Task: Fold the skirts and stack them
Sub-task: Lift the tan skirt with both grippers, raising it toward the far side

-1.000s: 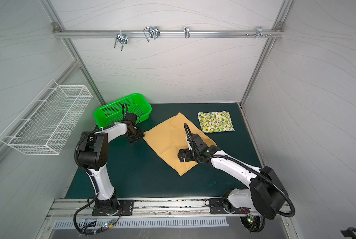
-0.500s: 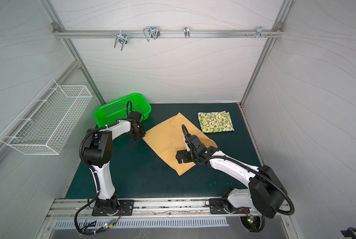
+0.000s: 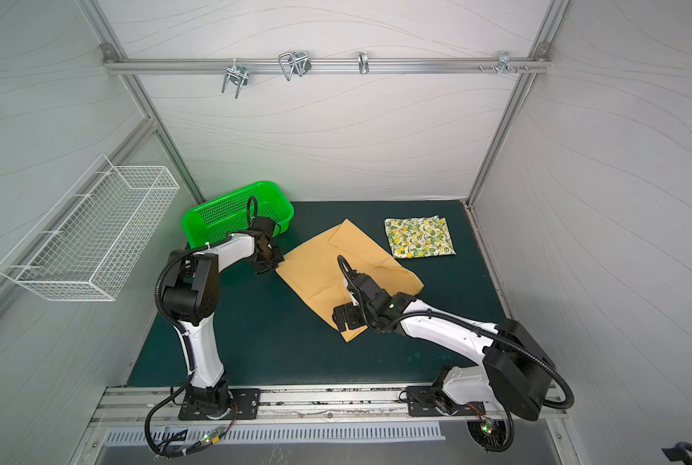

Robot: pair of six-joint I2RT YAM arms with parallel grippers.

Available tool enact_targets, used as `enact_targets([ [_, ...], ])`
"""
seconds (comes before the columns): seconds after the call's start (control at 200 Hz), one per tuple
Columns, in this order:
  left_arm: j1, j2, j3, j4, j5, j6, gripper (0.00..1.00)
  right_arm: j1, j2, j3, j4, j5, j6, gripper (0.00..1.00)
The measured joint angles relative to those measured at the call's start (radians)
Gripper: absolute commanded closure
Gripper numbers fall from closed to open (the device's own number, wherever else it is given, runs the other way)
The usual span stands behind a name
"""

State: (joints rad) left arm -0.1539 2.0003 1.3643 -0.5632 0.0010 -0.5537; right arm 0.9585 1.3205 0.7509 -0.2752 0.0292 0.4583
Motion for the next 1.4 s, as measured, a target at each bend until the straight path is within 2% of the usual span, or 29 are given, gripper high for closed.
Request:
enact_targets([
  [0.185,0.0,-0.073,-0.005,-0.015,0.027,0.0,1.0,0.105,0.089,0.002,0.024,0.037,-0.025,0.02],
  [0.31,0.0,-0.15,-0.004,-0.025,0.045,0.0,1.0,0.166,0.166,0.017,0.028,0.068,-0.042,0.1],
  [0.64,0.0,-0.182,0.039,-0.075,0.063,0.009,1.0,0.19,0.267,0.046,0.051,0.091,-0.048,0.24],
  [0.71,0.0,-0.182,0.044,-0.084,0.064,0.01,1.0,0.19,0.28,0.057,0.051,0.098,-0.046,0.29],
  [0.78,0.0,-0.184,0.048,-0.085,0.065,0.011,1.0,0.19,0.294,0.068,0.053,0.108,-0.047,0.4],
  [1.041,0.014,-0.195,0.105,-0.121,0.068,0.026,1.0,0.19,0.319,0.079,0.066,0.138,-0.033,0.59],
  [1.186,0.027,-0.2,0.136,-0.143,0.068,0.035,1.0,0.19,0.327,0.08,0.083,0.141,-0.026,0.71],
  [1.301,0.035,-0.2,0.157,-0.163,0.072,0.041,1.0,0.19,0.332,0.079,0.095,0.142,-0.019,0.87],
  [1.401,0.039,-0.2,0.18,-0.189,0.082,0.045,1.0,0.193,0.332,0.078,0.1,0.133,-0.018,0.93],
])
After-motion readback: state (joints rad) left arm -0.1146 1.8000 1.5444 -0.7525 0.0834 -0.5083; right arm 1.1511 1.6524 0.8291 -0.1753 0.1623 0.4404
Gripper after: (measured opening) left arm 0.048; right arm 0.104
